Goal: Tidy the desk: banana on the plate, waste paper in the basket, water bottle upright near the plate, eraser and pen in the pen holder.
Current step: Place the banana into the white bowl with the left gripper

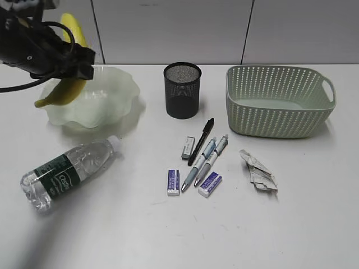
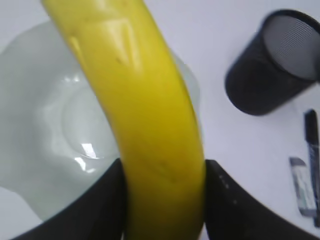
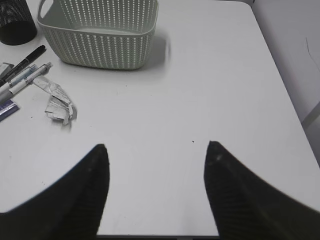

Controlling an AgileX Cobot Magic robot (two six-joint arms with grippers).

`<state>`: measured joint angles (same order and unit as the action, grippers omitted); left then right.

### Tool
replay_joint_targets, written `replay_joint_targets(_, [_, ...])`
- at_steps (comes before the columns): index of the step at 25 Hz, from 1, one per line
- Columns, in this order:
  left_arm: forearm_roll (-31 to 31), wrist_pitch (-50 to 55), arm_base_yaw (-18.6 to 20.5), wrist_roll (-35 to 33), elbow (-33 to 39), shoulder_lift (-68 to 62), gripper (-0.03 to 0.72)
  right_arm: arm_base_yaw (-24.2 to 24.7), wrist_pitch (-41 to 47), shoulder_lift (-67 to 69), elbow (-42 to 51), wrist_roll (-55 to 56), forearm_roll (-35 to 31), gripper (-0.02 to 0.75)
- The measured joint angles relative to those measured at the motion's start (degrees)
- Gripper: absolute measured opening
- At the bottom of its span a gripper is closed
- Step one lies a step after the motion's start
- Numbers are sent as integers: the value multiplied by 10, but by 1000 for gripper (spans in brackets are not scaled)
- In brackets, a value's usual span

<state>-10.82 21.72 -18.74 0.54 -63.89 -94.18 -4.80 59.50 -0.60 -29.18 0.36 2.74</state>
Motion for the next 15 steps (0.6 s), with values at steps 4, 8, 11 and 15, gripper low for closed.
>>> replay_joint_targets(4, [-30, -25, 41, 2, -23, -62, 332, 0, 0, 0, 0, 0, 0, 480])
replay_joint_targets(8, [-44, -17, 45, 2, -71, -121, 332, 0, 0, 0, 0, 0, 0, 480])
replay_joint_targets(11, [-55, 8, 46, 2, -113, -143, 428, 0, 0, 0, 0, 0, 0, 480])
replay_joint_targets(15, [-56, 63, 48, 2, -155, -146, 519, 0, 0, 0, 0, 0, 0, 480])
